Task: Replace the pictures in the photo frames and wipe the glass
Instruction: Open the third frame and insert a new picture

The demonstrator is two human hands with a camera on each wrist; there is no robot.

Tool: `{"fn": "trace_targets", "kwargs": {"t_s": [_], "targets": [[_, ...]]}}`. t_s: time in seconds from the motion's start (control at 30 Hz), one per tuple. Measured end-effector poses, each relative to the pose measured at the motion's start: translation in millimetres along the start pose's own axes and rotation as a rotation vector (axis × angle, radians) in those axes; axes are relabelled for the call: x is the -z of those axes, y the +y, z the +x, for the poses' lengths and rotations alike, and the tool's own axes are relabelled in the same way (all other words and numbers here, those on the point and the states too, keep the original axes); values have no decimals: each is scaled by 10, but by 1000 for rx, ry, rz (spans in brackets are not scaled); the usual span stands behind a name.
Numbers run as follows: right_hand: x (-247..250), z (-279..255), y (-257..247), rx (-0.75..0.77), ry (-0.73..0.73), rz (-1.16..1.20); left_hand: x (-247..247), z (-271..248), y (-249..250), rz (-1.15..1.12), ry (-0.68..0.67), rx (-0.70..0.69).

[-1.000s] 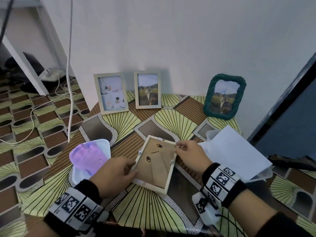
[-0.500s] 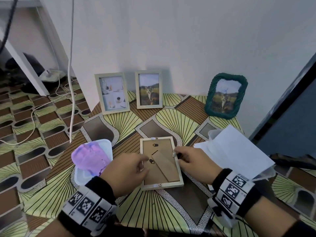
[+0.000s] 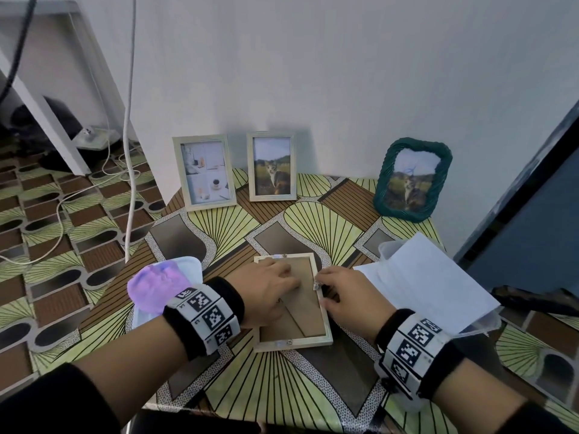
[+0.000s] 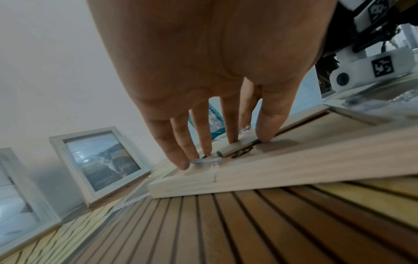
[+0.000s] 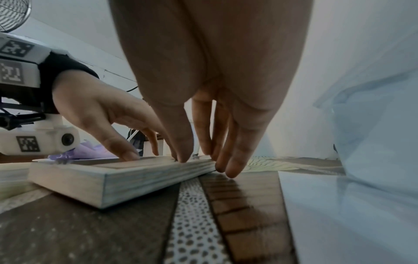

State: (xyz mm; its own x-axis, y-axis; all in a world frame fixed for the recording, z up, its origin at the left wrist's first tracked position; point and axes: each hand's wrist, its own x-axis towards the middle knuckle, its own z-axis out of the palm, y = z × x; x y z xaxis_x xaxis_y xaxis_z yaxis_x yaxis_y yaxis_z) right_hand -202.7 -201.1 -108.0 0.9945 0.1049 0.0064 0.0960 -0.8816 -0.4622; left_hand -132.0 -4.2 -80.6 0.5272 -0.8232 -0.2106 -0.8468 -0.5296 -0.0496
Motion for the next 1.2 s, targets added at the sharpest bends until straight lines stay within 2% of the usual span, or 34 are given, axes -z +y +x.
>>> {"fn": "trace_targets", "kwargs": {"t_s": [0.27, 0.6, 0.77, 0.9, 1.07, 1.2], "targets": [[24, 0, 41, 15, -1, 24, -14, -22, 6, -23, -7, -29], [19, 6, 40, -27, 5, 61, -74, -13, 102, 160, 26, -30], [26, 12, 31, -50, 4, 19, -121, 0, 104, 174, -18, -45], [30, 12, 6, -49, -5, 6, -127, -50, 41, 176, 71, -67], [44, -2, -2, -70, 2, 5, -113, -160, -43, 123, 86, -75], [38, -16, -44, -17, -50, -50, -88, -367, -162, 13, 167, 16]]}}
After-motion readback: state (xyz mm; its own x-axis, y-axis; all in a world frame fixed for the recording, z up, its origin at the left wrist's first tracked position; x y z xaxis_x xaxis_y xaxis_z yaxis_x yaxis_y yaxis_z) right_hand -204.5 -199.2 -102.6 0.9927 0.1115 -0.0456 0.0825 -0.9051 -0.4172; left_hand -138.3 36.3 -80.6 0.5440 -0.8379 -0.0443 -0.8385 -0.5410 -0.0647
